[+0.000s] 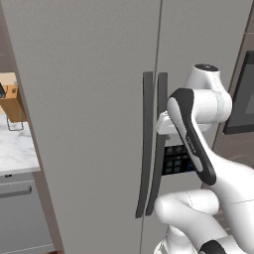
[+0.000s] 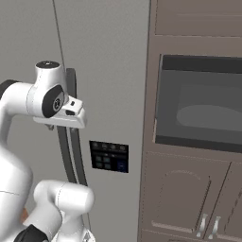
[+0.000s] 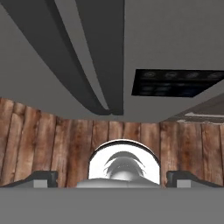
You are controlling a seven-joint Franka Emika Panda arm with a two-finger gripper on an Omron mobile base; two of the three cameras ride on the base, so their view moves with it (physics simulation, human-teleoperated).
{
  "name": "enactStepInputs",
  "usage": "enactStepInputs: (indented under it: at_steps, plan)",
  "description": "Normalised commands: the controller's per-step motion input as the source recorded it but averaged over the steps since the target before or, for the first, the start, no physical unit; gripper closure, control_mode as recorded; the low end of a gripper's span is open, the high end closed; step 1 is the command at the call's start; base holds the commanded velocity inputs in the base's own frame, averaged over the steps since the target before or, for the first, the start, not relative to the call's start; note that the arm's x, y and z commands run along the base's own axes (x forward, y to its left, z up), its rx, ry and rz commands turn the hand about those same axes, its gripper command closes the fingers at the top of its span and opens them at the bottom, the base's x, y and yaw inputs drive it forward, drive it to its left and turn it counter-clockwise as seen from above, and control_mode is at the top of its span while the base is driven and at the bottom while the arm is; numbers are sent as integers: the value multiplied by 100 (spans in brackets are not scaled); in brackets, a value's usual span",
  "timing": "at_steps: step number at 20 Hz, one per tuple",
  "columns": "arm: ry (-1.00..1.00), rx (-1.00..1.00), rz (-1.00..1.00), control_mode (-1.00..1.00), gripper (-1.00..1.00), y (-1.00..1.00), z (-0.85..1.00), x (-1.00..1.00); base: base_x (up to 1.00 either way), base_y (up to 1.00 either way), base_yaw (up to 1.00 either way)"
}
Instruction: Open the freezer door, pick up the ice cube tray from the freezer, and place it on the dining counter.
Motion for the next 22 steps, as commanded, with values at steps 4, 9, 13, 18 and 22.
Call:
enactStepInputs:
  at_steps: [4, 9, 13, 18, 22]
  plan:
    - [0, 0, 0, -100, -100, -18, 0, 1, 0, 0, 0]
    - [0, 0, 0, -100, -100, -28, 0, 1, 0, 0, 0]
    - [0, 0, 0, -100, -100, -16, 0, 3, 0, 0, 0]
    - [0, -1, 0, -100, -100, 0, 0, 0, 0, 0, 0]
    - [0, -4, -1, -100, -100, 0, -1, 0, 0, 0, 0]
